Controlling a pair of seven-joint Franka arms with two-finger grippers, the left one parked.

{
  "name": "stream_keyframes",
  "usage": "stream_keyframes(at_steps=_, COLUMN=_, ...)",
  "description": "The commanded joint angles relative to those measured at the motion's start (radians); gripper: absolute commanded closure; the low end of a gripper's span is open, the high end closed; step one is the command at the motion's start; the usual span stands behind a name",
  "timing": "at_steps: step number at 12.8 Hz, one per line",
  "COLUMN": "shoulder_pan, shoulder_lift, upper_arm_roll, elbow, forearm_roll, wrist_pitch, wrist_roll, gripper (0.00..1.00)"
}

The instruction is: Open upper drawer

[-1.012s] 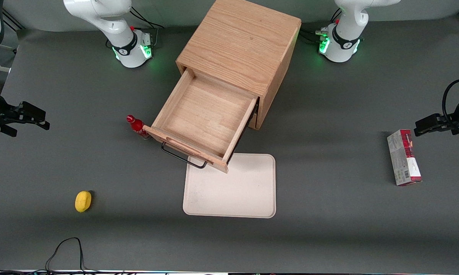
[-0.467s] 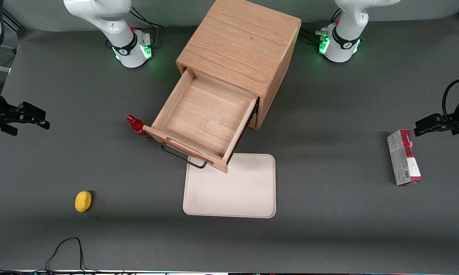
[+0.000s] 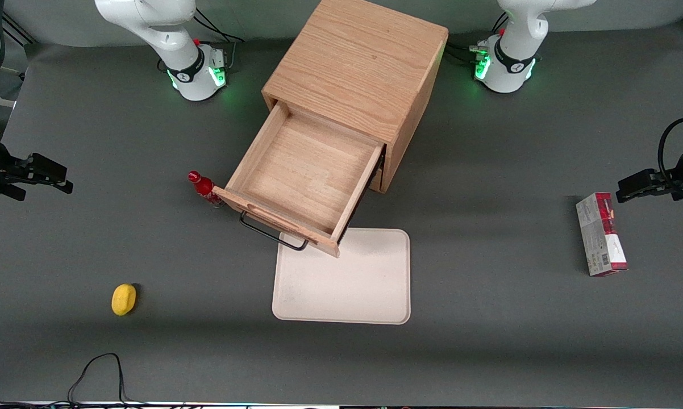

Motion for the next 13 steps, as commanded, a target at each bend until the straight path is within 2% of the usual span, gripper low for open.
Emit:
stream_keyframes(at_steps=1, shoulder_pan=-0.012, shoulder_lift=-0.007, upper_arm_roll=0.017, elbow=-0.010, forearm_roll=-0.027, wrist_pitch=0.013, wrist_roll=0.031, gripper=0.00)
stream_keyframes(at_steps=5, shoulder_pan=0.008, shoulder_lift=-0.005, upper_arm_roll=0.007, elbow=-0.010, forearm_roll=-0.047, wrist_pitch=0.013, wrist_roll=0.034, gripper=0.00)
stream_keyframes(at_steps=7, shoulder_pan=0.046, shoulder_lift=-0.004, upper_arm_roll=-0.036, elbow=-0.012, forearm_roll=-0.047, wrist_pitch=0.013, wrist_roll=0.060, gripper=0.00)
stream_keyframes(at_steps=13, shoulder_pan=0.048, shoulder_lift=-0.004, upper_arm_roll=-0.038, elbow=-0.010, forearm_roll=-0.047, wrist_pitch=0.013, wrist_roll=0.060, gripper=0.00)
